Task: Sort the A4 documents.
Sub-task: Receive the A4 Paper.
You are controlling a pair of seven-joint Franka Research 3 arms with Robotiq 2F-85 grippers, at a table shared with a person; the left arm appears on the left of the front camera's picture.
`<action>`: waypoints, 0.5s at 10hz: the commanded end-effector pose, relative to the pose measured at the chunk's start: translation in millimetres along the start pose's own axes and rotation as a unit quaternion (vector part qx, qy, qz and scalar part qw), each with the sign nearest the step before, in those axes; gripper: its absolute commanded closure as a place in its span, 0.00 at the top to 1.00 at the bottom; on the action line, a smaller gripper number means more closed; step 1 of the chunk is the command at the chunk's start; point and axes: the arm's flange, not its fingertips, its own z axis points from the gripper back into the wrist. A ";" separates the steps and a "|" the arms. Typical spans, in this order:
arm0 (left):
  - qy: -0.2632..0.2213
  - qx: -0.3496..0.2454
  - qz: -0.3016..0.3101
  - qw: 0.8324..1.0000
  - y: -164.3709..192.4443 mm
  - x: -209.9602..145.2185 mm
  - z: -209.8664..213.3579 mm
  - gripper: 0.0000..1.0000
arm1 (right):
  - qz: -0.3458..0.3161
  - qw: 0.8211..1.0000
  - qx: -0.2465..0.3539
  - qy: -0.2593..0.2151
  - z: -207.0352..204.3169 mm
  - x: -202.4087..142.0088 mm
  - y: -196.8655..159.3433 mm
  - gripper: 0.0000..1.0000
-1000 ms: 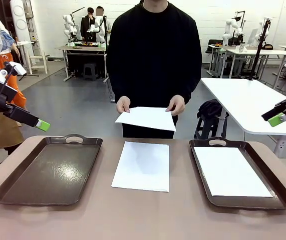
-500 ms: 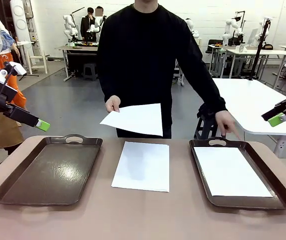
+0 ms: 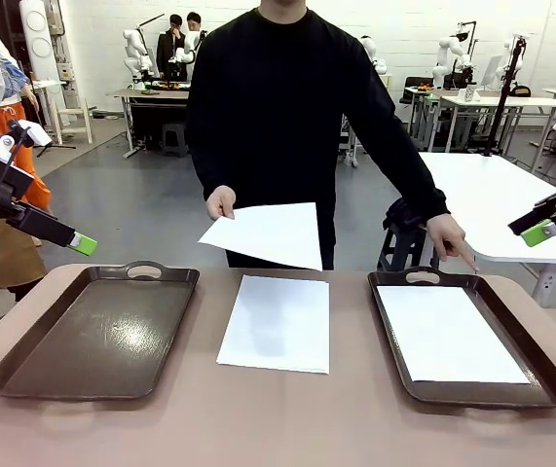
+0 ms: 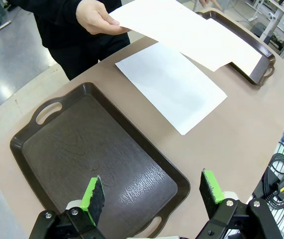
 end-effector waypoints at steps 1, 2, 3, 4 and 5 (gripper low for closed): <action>-0.004 -0.007 -0.003 1.000 2.9 -1.5 -0.2 1.00 | 0.001 1.000 0.001 0.002 -2.3 1.1 0.2 1.00; -0.004 -0.007 -0.003 1.000 2.9 -1.5 -0.2 1.00 | 0.001 1.000 0.001 0.002 -2.3 1.1 0.2 1.00; -0.004 -0.007 -0.003 1.000 2.9 -1.5 -0.2 1.00 | 0.001 1.000 0.001 0.002 -2.3 1.1 0.2 1.00; -0.004 -0.007 -0.003 1.000 2.9 -1.5 -0.2 1.00 | 0.001 1.000 0.001 0.002 -2.3 1.1 0.2 1.00; -0.004 -0.007 -0.003 1.000 2.9 -1.5 -0.2 1.00 | 0.000 1.000 0.000 0.000 0.0 0.0 0.0 1.00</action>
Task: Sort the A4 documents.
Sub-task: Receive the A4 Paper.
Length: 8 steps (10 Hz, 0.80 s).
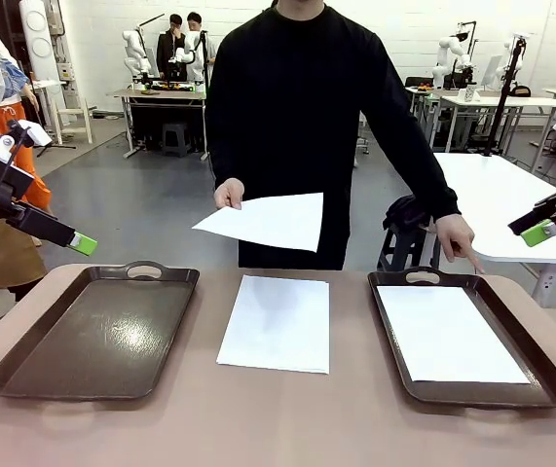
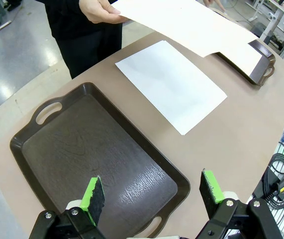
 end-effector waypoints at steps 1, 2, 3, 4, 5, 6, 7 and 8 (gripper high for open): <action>-0.004 -0.007 -0.003 1.000 2.9 -1.5 -0.2 1.00 | -0.031 0.999 0.026 -0.036 -2.7 3.9 -10.9 1.00; -0.004 -0.007 -0.003 1.000 2.9 -1.5 -0.2 1.00 | -0.059 0.995 0.061 -0.058 -11.5 6.5 -19.1 1.00; -0.004 -0.007 -0.003 1.000 2.9 -1.5 -0.2 1.00 | -0.092 0.990 0.092 -0.060 -26.8 10.6 -28.6 1.00; -0.004 -0.007 -0.003 1.000 2.9 -1.5 -0.2 1.00 | -0.117 0.983 0.127 -0.063 -41.3 15.3 -35.4 1.00; -0.004 -0.007 -0.003 1.000 2.9 -1.5 -0.2 1.00 | -0.146 0.973 0.162 -0.073 -56.1 19.4 -40.8 1.00; -0.004 -0.007 -0.003 1.000 2.9 -1.5 -0.2 1.00 | -0.191 0.960 0.183 -0.096 -71.3 23.3 -46.6 1.00; -0.004 -0.007 -0.003 1.000 2.9 -1.5 -0.2 1.00 | -0.256 0.938 0.198 -0.123 -88.9 26.3 -53.7 1.00; -0.004 -0.007 -0.003 1.000 2.9 -1.5 -0.2 1.00 | -0.311 0.921 0.198 -0.129 -110.1 29.5 -61.4 1.00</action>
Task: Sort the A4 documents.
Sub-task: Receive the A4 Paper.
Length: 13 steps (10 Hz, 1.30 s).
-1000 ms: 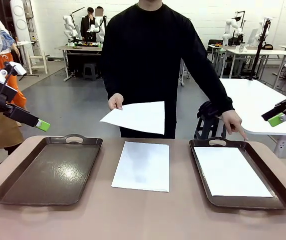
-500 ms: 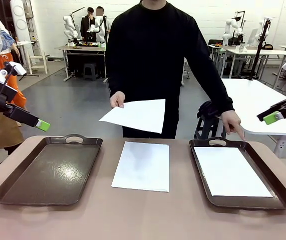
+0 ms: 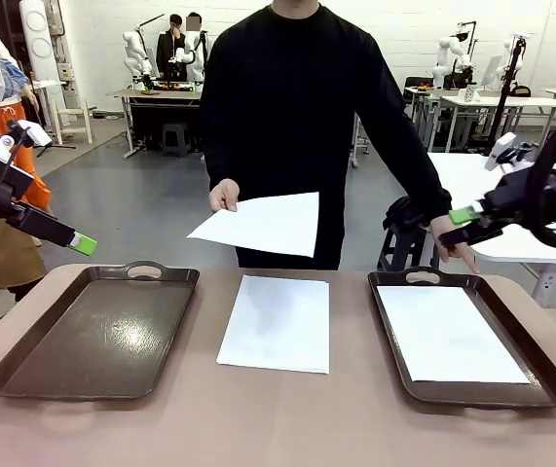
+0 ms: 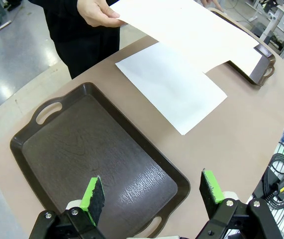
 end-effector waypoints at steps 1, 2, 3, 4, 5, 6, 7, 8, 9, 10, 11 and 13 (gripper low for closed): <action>-0.004 -0.007 -0.003 1.000 2.8 -1.5 -0.3 1.00 | -0.088 0.996 0.000 -0.029 -24.8 18.5 -13.8 1.00; -0.004 -0.007 -0.003 1.000 2.8 -1.5 -0.3 1.00 | -0.115 0.993 -0.003 -0.022 -39.6 25.0 -26.8 1.00; -0.004 -0.007 -0.003 1.000 2.8 -1.5 -0.3 1.00 | -0.142 0.989 0.003 -0.028 -55.3 32.5 -37.5 1.00; -0.004 -0.007 -0.003 1.000 2.8 -1.5 -0.3 1.00 | -0.163 0.986 0.007 -0.035 -74.4 42.2 -47.9 1.00; -0.004 -0.007 -0.003 1.000 2.8 -1.5 -0.3 1.00 | -0.174 0.984 0.014 -0.046 -90.8 50.0 -56.1 1.00; -0.004 -0.007 -0.003 1.000 2.8 -1.5 -0.3 1.00 | -0.181 0.981 0.020 -0.063 -104.7 56.7 -63.6 1.00; -0.004 -0.007 -0.003 1.000 2.8 -1.5 -0.3 1.00 | -0.188 0.979 0.030 -0.075 -117.1 64.5 -69.7 1.00; -0.004 -0.007 -0.003 1.000 2.8 -1.5 -0.3 1.00 | -0.194 0.976 0.034 -0.090 -129.6 73.3 -76.5 1.00; -0.004 -0.007 -0.003 1.000 2.8 -1.5 -0.3 1.00 | -0.206 0.973 0.045 -0.098 -140.3 79.3 -81.5 1.00; -0.004 -0.007 -0.003 1.000 2.8 -1.5 -0.3 1.00 | -0.216 0.969 0.059 -0.106 -150.4 83.3 -84.0 1.00; -0.004 -0.007 -0.003 1.000 2.8 -1.5 -0.3 1.00 | -0.230 0.964 0.073 -0.111 -161.0 87.7 -85.8 1.00; -0.004 -0.007 -0.003 1.000 2.8 -1.5 -0.3 1.00 | -0.245 0.958 0.094 -0.113 -181.7 92.6 -82.9 1.00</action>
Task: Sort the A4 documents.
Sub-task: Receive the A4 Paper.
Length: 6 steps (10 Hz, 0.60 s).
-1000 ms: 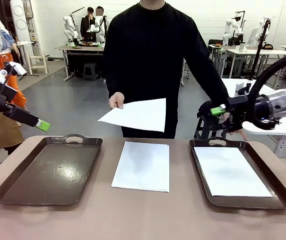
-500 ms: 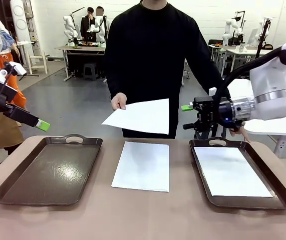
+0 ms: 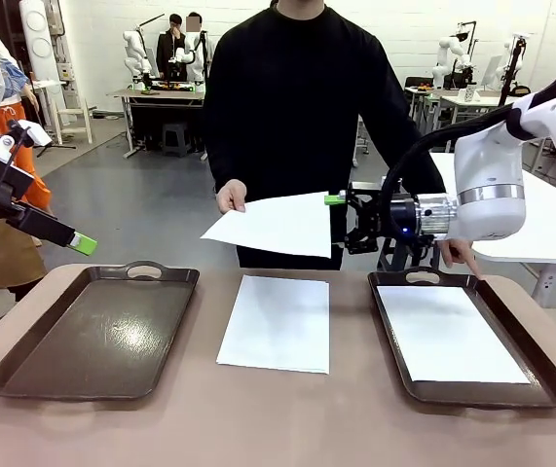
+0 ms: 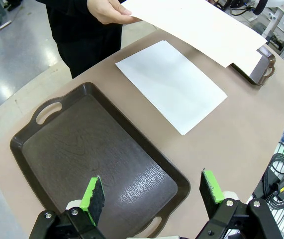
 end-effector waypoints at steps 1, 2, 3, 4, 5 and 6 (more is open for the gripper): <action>-0.004 -0.007 -0.003 1.000 2.8 -1.5 -0.3 1.00 | -0.021 1.000 0.013 -0.005 -17.2 3.7 5.1 1.00; -0.004 -0.007 -0.003 1.000 2.8 -1.5 -0.3 1.00 | -0.024 1.000 0.016 0.000 -20.0 -1.4 6.1 1.00; -0.004 -0.007 -0.003 1.000 2.8 -1.5 -0.3 1.00 | -0.023 1.000 0.014 0.006 -22.8 -7.6 8.1 1.00; -0.004 -0.007 -0.003 1.000 2.8 -1.5 -0.3 1.00 | -0.019 1.000 0.009 0.012 -25.4 -13.7 9.5 1.00; -0.004 -0.007 -0.003 1.000 2.8 -1.5 -0.3 1.00 | -0.017 1.000 0.008 0.013 -26.4 -15.2 10.6 1.00; -0.004 -0.007 -0.003 1.000 2.8 -1.5 -0.3 1.00 | -0.021 1.000 0.006 0.013 -25.6 -16.4 10.1 1.00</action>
